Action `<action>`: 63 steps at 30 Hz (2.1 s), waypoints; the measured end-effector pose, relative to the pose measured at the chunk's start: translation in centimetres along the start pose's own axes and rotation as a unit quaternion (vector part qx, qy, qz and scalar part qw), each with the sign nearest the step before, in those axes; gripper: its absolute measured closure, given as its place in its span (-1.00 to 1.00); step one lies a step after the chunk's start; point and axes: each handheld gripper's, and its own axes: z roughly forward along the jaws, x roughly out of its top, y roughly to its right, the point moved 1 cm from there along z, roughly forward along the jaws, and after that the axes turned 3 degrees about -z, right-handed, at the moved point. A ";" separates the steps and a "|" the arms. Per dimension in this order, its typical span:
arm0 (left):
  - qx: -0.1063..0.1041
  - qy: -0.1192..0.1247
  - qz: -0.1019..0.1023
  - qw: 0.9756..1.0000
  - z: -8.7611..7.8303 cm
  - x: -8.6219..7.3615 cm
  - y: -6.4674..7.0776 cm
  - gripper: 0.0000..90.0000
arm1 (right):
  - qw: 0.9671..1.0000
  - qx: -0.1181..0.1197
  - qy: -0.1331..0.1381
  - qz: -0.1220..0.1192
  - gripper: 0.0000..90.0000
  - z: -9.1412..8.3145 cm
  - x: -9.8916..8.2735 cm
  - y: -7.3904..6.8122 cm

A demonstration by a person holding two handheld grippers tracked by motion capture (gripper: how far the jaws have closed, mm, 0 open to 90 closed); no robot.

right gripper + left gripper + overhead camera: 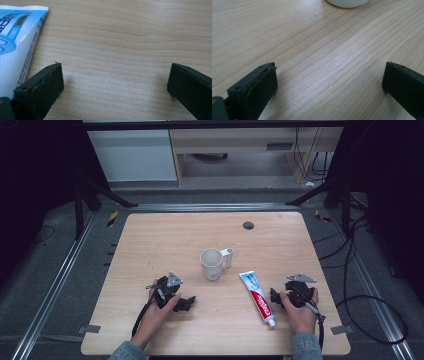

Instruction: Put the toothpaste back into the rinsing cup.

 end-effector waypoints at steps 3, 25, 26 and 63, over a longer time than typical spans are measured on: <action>0.001 -0.001 -0.001 1.000 0.1 0.1 0.0 -1.00 | 1.000 0.000 0.000 0.000 -0.98 0.0 0.0 0.0; 0.001 0.000 -0.002 1.000 0.4 0.4 -0.1 -1.00 | 0.991 0.028 -0.078 -0.101 -0.62 -5.4 6.0 -3.6; 0.001 0.000 -0.002 1.000 0.4 0.4 -0.1 -1.00 | 0.991 0.028 -0.078 -0.101 -0.62 -5.4 6.0 -3.6; 0.003 -0.003 -0.001 1.000 0.5 0.6 -0.2 -1.00 | 0.977 0.050 -0.169 -0.120 -0.46 -4.0 10.7 -6.0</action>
